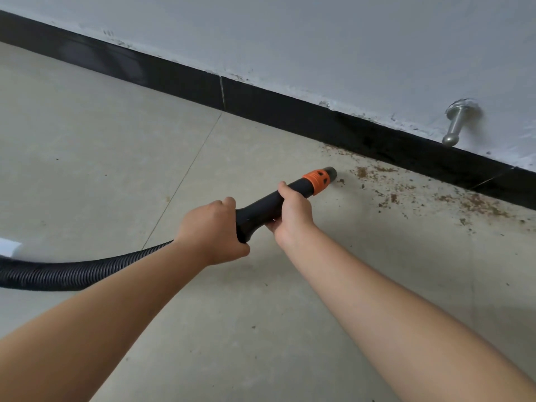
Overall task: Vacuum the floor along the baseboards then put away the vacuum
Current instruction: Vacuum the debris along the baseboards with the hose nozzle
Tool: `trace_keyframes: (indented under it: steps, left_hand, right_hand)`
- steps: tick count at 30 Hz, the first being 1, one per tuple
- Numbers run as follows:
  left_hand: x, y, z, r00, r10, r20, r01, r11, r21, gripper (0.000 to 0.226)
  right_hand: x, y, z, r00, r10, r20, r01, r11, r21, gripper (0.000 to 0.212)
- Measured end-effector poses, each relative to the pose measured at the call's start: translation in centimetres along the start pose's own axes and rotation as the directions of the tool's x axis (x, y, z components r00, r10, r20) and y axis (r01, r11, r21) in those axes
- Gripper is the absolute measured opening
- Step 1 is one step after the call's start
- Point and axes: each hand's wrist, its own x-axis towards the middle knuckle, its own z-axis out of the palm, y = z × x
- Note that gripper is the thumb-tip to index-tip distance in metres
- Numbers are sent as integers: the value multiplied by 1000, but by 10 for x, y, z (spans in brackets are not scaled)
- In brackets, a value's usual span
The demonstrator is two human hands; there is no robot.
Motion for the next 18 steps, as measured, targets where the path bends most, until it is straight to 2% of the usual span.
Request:
trace_keyframes:
  steps: [8,18]
  left_hand:
    - [20,26,-1,996,93,-2,-92,994,53,36]
    - [25,49,11,997,69,-41,-69,998,-6,35]
  right_hand:
    - [10,-18,-24,999,-8,-51,13,995,102,44]
    - [20,-36,-37,997,-12,-79,14,1000,18,49]
